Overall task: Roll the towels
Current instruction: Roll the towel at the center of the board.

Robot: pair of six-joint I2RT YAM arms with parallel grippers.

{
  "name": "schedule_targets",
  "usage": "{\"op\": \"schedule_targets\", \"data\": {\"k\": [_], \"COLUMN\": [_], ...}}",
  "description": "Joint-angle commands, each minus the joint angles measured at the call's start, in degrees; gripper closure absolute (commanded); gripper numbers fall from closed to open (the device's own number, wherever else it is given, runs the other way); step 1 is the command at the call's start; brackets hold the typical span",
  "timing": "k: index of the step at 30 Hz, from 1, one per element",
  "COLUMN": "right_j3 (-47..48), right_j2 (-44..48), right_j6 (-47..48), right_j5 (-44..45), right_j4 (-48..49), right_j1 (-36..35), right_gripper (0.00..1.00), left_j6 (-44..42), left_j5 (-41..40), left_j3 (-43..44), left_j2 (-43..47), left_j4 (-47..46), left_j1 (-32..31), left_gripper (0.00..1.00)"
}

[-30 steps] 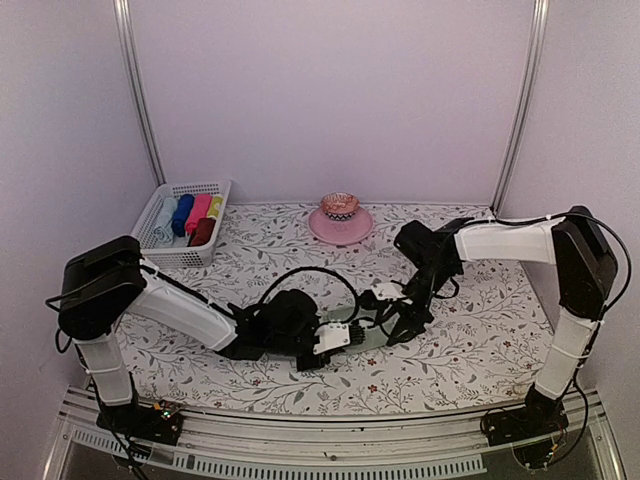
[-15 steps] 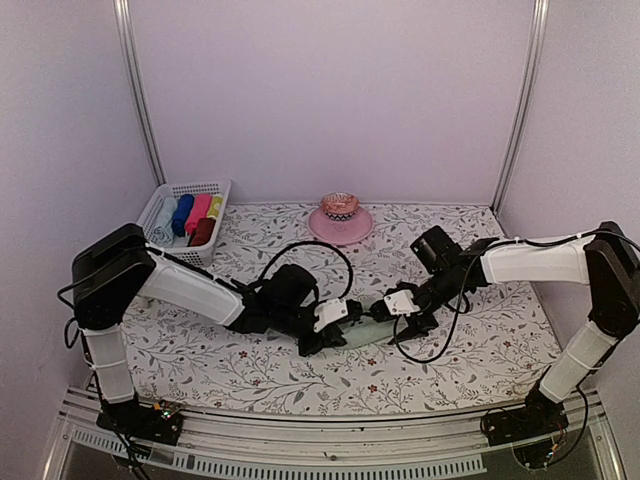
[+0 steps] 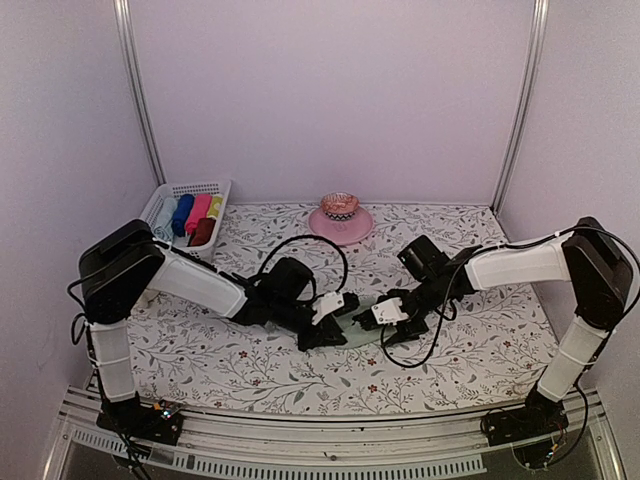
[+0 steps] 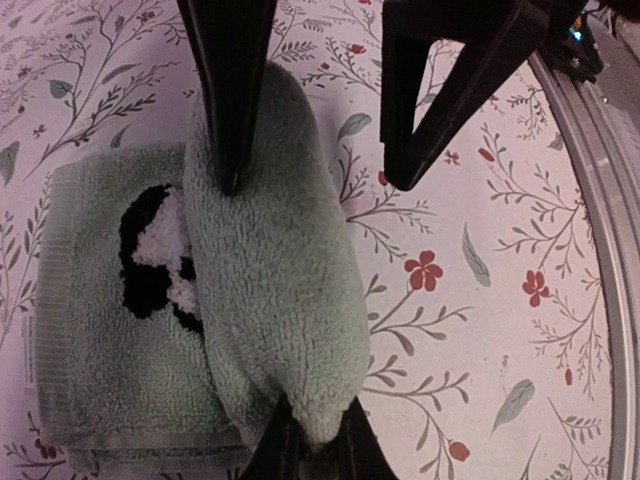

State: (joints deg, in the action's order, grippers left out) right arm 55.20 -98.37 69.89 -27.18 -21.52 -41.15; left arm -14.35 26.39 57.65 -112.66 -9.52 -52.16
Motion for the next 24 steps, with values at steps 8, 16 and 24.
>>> {"op": "schedule_targets", "data": {"k": [8, 16, 24], "right_j3": [1.6, 5.4, 13.57], "right_j2": [-4.71, -7.92, -14.02], "right_j6": [-3.77, -5.4, -5.53], "right_j5": [6.56, 7.21, 1.81], "right_j4": [2.28, -1.44, -16.83], "right_j1": [-1.24, -1.26, -1.18], "right_gripper": [0.51, 0.7, 0.76], "left_j6": [3.11, 3.57, 1.62], "left_j5": [2.7, -0.36, -10.94], "left_j3": [-1.31, -3.37, -9.25], "left_j2": [-2.73, 2.12, 12.98], "left_j4": [4.07, 3.35, -0.79], "left_j1": [2.94, 3.2, 0.75], "left_gripper": [0.78, 0.43, 0.31]}}
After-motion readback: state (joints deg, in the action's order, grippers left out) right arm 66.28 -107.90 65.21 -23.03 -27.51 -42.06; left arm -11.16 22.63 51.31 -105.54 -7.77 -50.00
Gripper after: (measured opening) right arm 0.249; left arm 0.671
